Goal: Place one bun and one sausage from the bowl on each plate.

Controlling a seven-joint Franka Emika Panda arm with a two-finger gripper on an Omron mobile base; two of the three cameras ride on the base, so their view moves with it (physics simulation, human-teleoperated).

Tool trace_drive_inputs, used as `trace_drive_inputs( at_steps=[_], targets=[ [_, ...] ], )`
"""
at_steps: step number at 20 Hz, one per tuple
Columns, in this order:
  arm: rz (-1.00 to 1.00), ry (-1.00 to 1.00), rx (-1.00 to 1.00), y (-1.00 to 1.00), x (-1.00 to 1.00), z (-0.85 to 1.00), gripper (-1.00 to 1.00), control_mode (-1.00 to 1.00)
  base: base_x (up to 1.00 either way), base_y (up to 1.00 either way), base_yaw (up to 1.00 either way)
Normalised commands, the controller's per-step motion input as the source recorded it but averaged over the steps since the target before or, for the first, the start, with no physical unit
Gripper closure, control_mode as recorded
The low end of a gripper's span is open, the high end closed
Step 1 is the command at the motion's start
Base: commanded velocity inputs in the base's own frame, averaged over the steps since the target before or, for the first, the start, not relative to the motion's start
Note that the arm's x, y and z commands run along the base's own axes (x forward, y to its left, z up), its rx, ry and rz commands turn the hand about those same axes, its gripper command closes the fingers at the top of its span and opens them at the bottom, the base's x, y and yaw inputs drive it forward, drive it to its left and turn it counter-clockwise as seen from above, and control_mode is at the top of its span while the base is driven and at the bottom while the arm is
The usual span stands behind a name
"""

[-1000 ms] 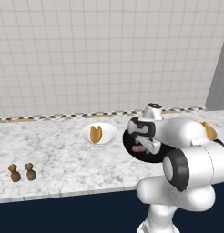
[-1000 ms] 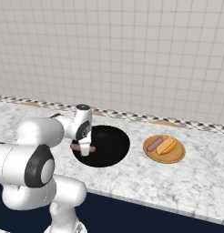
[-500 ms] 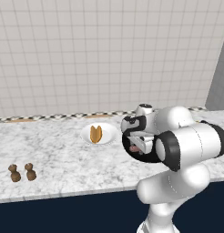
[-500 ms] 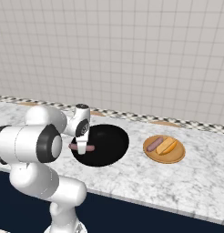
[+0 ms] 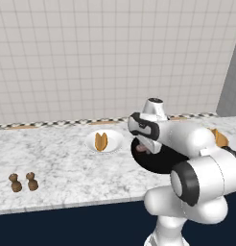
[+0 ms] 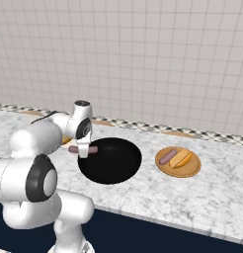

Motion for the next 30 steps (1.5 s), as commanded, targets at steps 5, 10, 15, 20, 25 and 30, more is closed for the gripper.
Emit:
trace_drive_inputs(
  at_steps=[5, 10, 15, 20, 25, 30],
  targets=[
    [0.01, 0.00, -0.04, 0.67, 0.42, 0.79, 1.00, -1.00, 0.00, 0.00, 0.00],
    [0.09, 0.01, -0.01, 0.47, 0.87, 0.05, 1.00, -1.00, 0.00, 0.00, 0.00],
    [0.16, 0.01, -0.04, 0.15, 0.92, -0.35, 1.00, -1.00, 0.00, 0.00, 0.00],
    [0.16, 0.10, -0.06, 0.23, 0.85, -0.56, 1.00, -1.00, 0.00, 0.00, 0.00],
    [0.15, 0.05, -0.04, 0.27, 0.40, -0.36, 1.00, -1.00, 0.00, 0.00, 0.00],
    [0.12, 0.00, -0.02, 0.09, 0.08, -0.39, -1.00, -1.00, 0.00, 0.00, 0.00]
  ],
)
